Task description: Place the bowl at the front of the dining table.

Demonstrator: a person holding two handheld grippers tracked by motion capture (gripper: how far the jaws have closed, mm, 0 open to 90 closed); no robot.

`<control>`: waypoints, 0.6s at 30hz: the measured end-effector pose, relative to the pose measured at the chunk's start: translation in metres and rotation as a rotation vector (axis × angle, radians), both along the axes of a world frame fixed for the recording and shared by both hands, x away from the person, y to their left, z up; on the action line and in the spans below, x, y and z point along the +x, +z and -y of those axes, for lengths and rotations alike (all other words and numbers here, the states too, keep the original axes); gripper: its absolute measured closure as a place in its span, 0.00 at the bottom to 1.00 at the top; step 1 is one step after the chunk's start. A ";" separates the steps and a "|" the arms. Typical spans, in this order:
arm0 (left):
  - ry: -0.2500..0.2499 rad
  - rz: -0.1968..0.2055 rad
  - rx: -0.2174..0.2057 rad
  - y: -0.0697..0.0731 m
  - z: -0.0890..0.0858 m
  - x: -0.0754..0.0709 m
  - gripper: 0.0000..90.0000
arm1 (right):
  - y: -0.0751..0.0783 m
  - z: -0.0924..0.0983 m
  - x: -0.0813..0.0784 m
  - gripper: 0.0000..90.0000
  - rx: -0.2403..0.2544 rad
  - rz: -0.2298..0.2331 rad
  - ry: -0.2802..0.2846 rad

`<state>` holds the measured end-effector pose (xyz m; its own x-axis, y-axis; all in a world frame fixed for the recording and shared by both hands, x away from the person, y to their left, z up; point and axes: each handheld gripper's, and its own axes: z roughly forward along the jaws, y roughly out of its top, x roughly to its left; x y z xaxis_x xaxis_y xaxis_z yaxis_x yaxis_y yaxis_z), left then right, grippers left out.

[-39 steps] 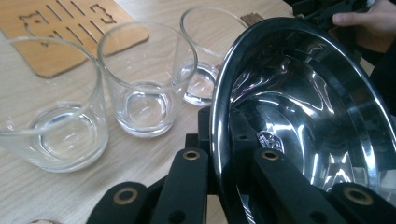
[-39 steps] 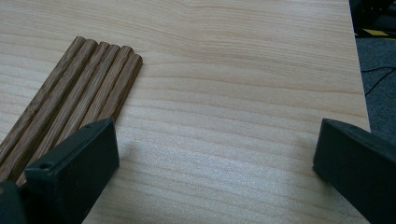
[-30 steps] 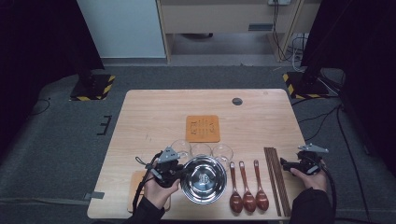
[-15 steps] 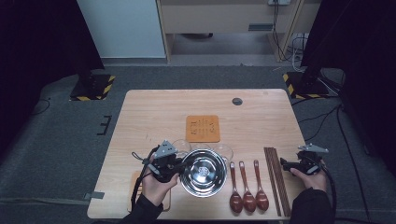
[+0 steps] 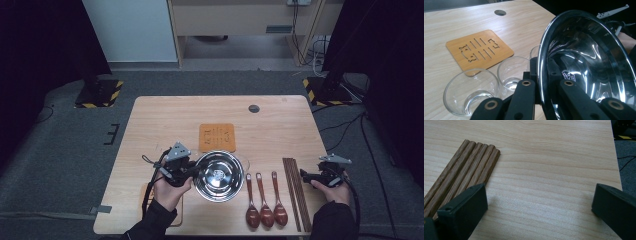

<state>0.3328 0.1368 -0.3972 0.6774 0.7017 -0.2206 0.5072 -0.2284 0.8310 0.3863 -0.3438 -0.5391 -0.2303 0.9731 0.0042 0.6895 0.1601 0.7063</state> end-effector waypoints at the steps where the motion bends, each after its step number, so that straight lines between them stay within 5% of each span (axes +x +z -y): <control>1: 0.000 0.002 0.003 0.000 0.000 0.001 0.96 | 0.000 0.000 0.000 0.00 -0.001 0.001 0.000; 18: 0.026 0.018 0.005 0.009 0.005 0.020 0.96 | 0.000 0.000 0.000 0.00 -0.001 0.000 0.000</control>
<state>0.3528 0.1317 -0.3881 0.6630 0.7200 -0.2049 0.4978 -0.2197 0.8390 0.3864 -0.3439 -0.5391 -0.2302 0.9731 0.0033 0.6892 0.1606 0.7066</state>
